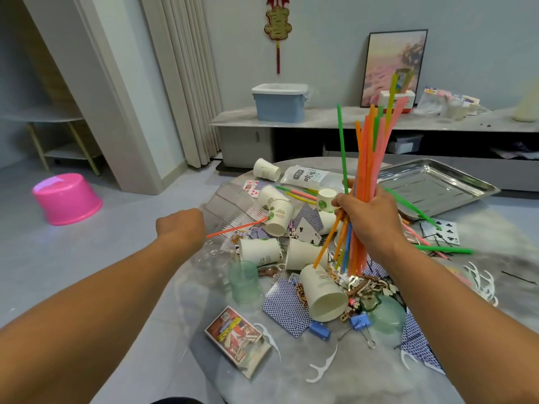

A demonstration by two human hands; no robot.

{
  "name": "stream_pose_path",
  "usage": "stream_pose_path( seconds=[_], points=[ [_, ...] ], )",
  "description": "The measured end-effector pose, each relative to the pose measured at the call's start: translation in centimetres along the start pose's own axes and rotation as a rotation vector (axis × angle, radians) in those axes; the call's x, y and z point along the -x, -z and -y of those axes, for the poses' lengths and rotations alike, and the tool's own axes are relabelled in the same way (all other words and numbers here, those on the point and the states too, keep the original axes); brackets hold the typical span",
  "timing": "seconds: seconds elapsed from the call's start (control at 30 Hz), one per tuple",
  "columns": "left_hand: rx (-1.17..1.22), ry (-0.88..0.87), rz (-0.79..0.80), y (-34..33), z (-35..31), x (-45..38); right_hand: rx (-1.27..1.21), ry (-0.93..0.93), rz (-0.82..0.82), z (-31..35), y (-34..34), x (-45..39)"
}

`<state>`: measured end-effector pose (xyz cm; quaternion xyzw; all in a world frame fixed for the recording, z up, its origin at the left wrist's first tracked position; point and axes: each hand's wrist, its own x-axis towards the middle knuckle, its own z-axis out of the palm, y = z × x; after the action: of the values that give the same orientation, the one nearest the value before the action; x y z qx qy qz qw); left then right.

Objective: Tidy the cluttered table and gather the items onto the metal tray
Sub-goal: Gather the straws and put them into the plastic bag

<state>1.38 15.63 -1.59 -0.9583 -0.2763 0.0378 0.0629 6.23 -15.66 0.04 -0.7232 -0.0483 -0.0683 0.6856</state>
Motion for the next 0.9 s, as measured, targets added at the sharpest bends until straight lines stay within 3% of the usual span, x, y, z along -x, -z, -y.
stream_pose_path(
  seconds=[0.37,0.63,0.9],
  points=[
    [0.333,-0.032,0.009,-0.5,0.5,-0.2,-0.072,-0.039,0.016,-0.5,0.6,-0.1],
    [0.45,-0.152,0.099,8.5,0.3,1.2,-0.088,-0.085,0.038,-0.6,1.1,-0.1],
    [1.0,-0.21,0.177,11.6,-2.0,3.9,-0.216,-0.16,0.072,0.3,1.3,0.5]
  ],
)
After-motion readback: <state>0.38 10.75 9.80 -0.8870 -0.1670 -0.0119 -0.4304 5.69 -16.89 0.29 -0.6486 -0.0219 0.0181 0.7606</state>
